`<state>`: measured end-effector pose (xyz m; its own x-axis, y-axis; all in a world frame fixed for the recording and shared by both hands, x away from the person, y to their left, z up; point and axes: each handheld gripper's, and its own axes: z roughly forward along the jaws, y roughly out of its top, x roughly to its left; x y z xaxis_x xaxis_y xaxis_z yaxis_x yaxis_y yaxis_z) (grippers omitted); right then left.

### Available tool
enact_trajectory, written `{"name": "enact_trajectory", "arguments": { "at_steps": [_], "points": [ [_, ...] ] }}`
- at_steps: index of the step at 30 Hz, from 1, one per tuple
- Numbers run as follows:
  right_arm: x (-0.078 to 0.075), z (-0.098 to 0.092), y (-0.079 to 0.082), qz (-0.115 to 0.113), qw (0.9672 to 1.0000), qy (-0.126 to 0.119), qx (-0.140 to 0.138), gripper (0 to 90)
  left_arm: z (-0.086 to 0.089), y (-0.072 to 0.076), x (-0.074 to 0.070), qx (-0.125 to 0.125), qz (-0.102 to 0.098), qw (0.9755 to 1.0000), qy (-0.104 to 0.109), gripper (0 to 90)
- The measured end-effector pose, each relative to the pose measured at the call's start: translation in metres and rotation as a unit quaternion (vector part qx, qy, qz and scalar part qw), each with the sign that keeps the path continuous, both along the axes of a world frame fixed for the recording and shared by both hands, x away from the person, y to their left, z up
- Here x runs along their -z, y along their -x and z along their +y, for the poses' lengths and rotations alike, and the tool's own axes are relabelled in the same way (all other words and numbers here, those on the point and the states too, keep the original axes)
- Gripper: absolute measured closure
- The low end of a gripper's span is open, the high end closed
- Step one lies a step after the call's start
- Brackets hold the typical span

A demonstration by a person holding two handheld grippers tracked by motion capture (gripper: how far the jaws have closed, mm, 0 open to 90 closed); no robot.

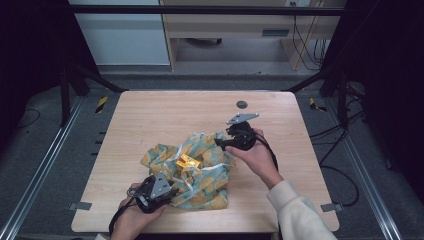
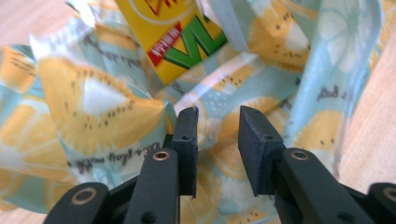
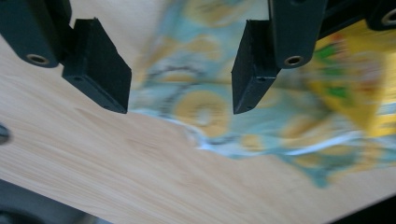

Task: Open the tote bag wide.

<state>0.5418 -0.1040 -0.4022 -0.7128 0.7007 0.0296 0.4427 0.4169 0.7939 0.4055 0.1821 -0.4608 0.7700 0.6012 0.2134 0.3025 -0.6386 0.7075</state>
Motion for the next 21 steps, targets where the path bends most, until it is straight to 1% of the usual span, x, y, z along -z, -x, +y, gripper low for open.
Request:
{"name": "enact_trajectory", "arguments": {
  "at_steps": [1, 2, 3, 5, 7, 8, 9, 11, 12, 13, 14, 15, 16, 17, 18, 19, 20, 21],
  "points": [
    [-0.001, 0.004, 0.006, 0.001, 1.0, -0.001, -0.008, 37.5, 0.001, 0.001, -0.003, -0.003, -0.008, 0.9999, 0.009, 68.2],
    [0.0, 0.009, 0.015, -0.001, 0.9997, -0.004, -0.023, 37.1, 0.002, 0.002, -0.006, -0.008, -0.017, 0.9997, 0.016, 67.6],
    [0.001, 0.015, 0.025, 0.002, 0.9994, -0.003, -0.035, 36.7, 0.004, 0.002, -0.008, -0.012, -0.026, 0.9994, 0.018, 67.1],
    [0.002, 0.02, 0.037, 0.004, 0.9987, -0.004, -0.051, 36.0, 0.007, 0.003, -0.012, -0.02, -0.043, 0.9985, 0.027, 66.9],
    [0.005, 0.021, 0.047, 0.005, 0.998, -0.004, -0.063, 35.2, 0.01, 0.004, -0.017, -0.031, -0.073, 0.9959, 0.042, 67.3],
    [0.006, 0.02, 0.053, 0.01, 0.9978, -0.003, -0.065, 34.8, 0.012, 0.003, -0.019, -0.036, -0.079, 0.9951, 0.047, 67.1],
    [0.008, 0.019, 0.058, 0.012, 0.9977, -0.001, -0.067, 34.9, 0.014, 0.002, -0.02, -0.042, -0.081, 0.9949, 0.043, 66.3],
    [0.013, 0.016, 0.068, 0.01, 0.9973, 0.002, -0.073, 34.5, 0.017, -0.004, -0.02, -0.062, -0.081, 0.9938, 0.043, 62.3],
    [0.016, 0.014, 0.072, 0.01, 0.9969, 0.008, -0.077, 33.8, 0.018, -0.006, -0.019, -0.073, -0.083, 0.993, 0.042, 60.9],
    [0.02, 0.013, 0.077, 0.009, 0.9967, 0.018, -0.078, 33.2, 0.02, -0.008, -0.019, -0.079, -0.084, 0.9926, 0.038, 58.3],
    [0.023, 0.011, 0.08, 0.008, 0.9965, 0.026, -0.08, 32.4, 0.021, -0.012, -0.017, -0.093, -0.087, 0.9913, 0.034, 54.8],
    [0.027, 0.009, 0.084, 0.011, 0.9959, 0.036, -0.083, 31.7, 0.023, -0.014, -0.017, -0.1, -0.091, 0.9905, 0.027, 50.8],
    [0.031, 0.006, 0.086, 0.012, 0.9957, 0.04, -0.083, 31.3, 0.024, -0.017, -0.015, -0.102, -0.092, 0.9902, 0.02, 49.6],
    [0.034, 0.003, 0.088, 0.014, 0.9958, 0.042, -0.08, 30.6, 0.025, -0.019, -0.014, -0.106, -0.089, 0.9903, 0.017, 47.1],
    [0.036, 0.001, 0.09, 0.013, 0.9958, 0.042, -0.08, 30.2, 0.026, -0.023, -0.01, -0.109, -0.077, 0.9909, 0.012, 45.2],
    [0.037, -0.003, 0.092, 0.009, 0.9961, 0.04, -0.079, 30.1, 0.026, -0.025, -0.008, -0.112, -0.071, 0.9911, 0.011, 42.5],
    [0.038, -0.005, 0.093, 0.003, 0.9963, 0.036, -0.078, 29.9, 0.027, -0.027, -0.005, -0.112, -0.061, 0.9918, 0.0, 40.5],
    [0.037, -0.01, 0.094, -0.005, 0.997, 0.03, -0.071, 29.3, 0.027, -0.028, -0.004, -0.113, -0.059, 0.9918, -0.003, 40.3]
  ]
}}
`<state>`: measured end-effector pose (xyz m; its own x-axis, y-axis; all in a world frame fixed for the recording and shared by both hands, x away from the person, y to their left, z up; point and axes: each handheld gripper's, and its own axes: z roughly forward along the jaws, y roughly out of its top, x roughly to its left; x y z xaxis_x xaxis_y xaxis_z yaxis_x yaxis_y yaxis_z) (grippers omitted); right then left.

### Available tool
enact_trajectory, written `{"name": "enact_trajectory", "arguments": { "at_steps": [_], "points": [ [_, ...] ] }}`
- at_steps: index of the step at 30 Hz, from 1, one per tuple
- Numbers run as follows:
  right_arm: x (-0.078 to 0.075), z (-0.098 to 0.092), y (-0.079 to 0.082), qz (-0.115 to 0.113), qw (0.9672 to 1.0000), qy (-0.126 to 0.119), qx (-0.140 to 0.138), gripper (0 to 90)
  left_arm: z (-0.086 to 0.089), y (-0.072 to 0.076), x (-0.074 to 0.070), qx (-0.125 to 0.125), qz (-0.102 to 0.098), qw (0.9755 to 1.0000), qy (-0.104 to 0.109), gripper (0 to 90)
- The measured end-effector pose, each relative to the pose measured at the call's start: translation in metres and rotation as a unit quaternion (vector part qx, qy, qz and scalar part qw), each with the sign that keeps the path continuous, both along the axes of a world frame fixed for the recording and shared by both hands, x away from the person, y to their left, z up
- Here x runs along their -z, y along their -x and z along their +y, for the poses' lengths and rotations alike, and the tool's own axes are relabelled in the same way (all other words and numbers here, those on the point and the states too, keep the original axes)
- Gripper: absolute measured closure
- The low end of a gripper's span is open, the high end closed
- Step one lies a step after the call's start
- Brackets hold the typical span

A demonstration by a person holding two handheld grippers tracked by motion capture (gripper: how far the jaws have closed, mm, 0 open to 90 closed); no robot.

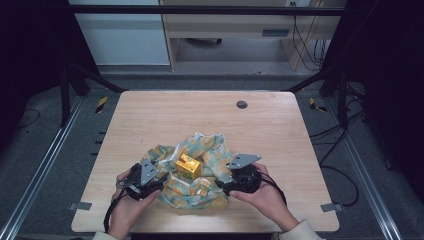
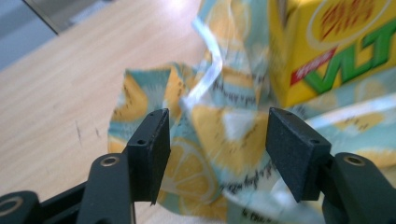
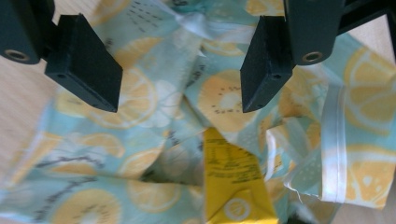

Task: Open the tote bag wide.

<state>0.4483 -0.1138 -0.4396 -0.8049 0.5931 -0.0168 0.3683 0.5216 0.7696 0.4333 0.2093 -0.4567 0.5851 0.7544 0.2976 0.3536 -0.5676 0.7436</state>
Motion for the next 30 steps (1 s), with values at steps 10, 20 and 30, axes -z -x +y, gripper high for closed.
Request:
{"name": "enact_trajectory", "arguments": {
  "at_steps": [10, 20, 30],
  "points": [
    [0.027, -0.01, 0.002, 0.029, 0.9985, 0.03, 0.035, 21.6, 0.002, -0.003, 0.012, 0.006, 0.06, 0.9981, -0.014, 39.4],
    [0.033, -0.017, 0.0, 0.038, 0.9973, 0.048, 0.04, 75.1, -0.001, -0.003, 0.014, 0.019, 0.083, 0.996, -0.025, 70.9],
    [0.043, -0.032, -0.014, 0.063, 0.9947, 0.07, 0.042, 90.0, 0.001, -0.005, 0.017, 0.023, 0.094, 0.991, -0.092, 90.0]
  ]
}}
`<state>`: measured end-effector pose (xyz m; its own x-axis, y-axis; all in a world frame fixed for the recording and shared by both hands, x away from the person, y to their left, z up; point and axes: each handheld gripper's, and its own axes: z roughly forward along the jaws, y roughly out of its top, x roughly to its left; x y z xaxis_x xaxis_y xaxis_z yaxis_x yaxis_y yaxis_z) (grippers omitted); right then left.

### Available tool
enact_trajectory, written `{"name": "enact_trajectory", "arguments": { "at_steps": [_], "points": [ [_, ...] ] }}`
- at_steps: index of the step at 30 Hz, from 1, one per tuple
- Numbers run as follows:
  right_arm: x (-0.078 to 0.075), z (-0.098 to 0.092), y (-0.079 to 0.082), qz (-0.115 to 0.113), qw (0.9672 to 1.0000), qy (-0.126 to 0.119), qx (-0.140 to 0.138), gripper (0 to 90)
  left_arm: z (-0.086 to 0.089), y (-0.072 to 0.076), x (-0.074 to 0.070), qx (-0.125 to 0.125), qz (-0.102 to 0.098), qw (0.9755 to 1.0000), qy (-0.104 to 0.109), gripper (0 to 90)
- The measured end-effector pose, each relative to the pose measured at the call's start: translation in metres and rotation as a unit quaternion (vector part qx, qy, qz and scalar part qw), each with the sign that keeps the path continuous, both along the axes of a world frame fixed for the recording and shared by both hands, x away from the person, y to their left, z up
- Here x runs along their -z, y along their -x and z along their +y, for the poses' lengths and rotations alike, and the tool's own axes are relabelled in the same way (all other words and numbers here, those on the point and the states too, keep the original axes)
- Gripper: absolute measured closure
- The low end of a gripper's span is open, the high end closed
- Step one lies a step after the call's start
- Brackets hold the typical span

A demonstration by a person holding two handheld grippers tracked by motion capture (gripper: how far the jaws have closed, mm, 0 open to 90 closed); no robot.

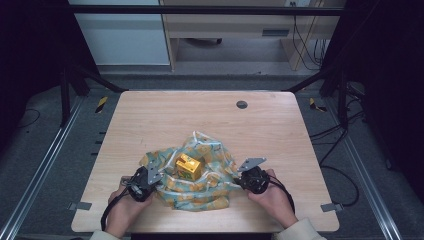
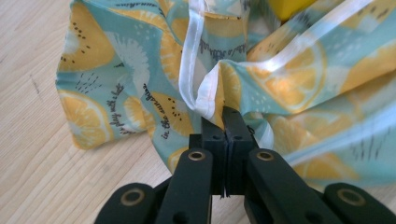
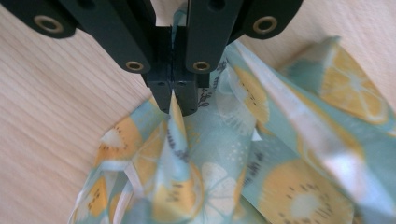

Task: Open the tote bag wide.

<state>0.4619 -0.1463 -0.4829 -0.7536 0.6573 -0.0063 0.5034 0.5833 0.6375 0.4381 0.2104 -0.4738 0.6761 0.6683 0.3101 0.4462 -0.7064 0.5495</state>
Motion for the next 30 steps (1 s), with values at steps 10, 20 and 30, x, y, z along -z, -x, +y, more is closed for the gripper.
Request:
{"name": "enact_trajectory", "arguments": {
  "at_steps": [10, 20, 30],
  "points": [
    [0.004, -0.014, -0.009, 0.016, 0.9997, 0.007, 0.015, 90.0, 0.005, -0.004, 0.002, -0.005, 0.01, 0.9998, -0.013, 90.0],
    [0.005, -0.017, -0.009, 0.016, 0.9996, 0.013, 0.019, 90.0, 0.008, -0.004, 0.001, -0.009, 0.021, 0.9997, 0.01, 90.0],
    [-0.015, -0.024, 0.003, -0.045, 0.9974, -0.044, 0.034, 43.1, 0.013, 0.009, -0.024, -0.014, -0.073, 0.9892, 0.126, 46.9]
  ]
}}
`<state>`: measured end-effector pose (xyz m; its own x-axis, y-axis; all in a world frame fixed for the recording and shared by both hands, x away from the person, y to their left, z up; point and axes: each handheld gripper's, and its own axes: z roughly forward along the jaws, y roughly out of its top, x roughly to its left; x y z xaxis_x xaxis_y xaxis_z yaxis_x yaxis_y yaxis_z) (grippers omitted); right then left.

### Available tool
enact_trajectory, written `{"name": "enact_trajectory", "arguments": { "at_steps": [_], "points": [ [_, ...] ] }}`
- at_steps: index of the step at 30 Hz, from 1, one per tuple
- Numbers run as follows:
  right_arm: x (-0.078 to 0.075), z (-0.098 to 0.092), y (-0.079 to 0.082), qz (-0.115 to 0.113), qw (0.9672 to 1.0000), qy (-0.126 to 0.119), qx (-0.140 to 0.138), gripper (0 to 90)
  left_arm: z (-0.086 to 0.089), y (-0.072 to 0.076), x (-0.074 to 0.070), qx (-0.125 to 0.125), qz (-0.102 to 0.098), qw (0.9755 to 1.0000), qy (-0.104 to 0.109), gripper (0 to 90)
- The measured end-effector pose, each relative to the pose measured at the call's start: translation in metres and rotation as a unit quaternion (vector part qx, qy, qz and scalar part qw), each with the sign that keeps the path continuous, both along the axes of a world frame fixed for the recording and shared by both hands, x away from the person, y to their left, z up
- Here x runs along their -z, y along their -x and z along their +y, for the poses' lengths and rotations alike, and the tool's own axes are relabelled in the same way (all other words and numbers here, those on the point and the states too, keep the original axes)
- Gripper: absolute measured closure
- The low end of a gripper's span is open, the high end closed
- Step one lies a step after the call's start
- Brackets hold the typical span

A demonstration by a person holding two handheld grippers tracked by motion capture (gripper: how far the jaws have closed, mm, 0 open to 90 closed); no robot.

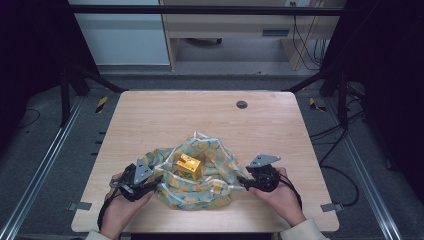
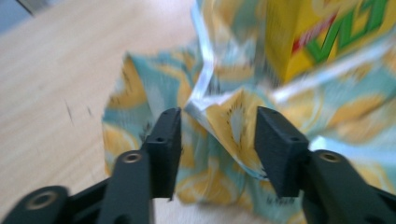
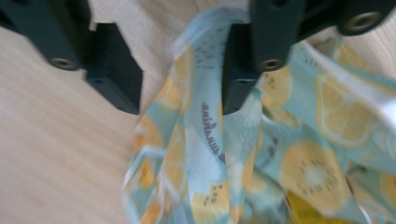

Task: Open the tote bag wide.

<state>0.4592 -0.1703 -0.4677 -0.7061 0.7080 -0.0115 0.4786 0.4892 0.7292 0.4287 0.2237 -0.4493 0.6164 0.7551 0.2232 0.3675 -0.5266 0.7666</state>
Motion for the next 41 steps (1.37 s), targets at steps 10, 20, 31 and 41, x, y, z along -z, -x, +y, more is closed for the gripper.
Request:
{"name": "enact_trajectory", "arguments": {
  "at_steps": [10, 20, 31, 41],
  "points": [
    [-0.033, -0.011, 0.005, -0.056, 0.9934, -0.099, 0.012, 17.1, 0.007, -0.001, -0.012, -0.014, -0.023, 0.9948, 0.098, 26.3],
    [-0.038, -0.033, -0.003, -0.077, 0.9881, -0.116, 0.065, 13.6, 0.026, 0.0, -0.025, -0.05, -0.067, 0.9912, 0.103, 21.2],
    [-0.016, -0.072, -0.013, -0.076, 0.9828, -0.102, 0.133, 6.6, 0.091, -0.02, -0.012, -0.149, -0.029, 0.9845, 0.088, 11.8],
    [0.005, -0.081, -0.022, -0.037, 0.9844, -0.064, 0.16, 9.1, 0.1, -0.023, -0.004, -0.166, -0.014, 0.9806, 0.103, 5.5]
  ]
}}
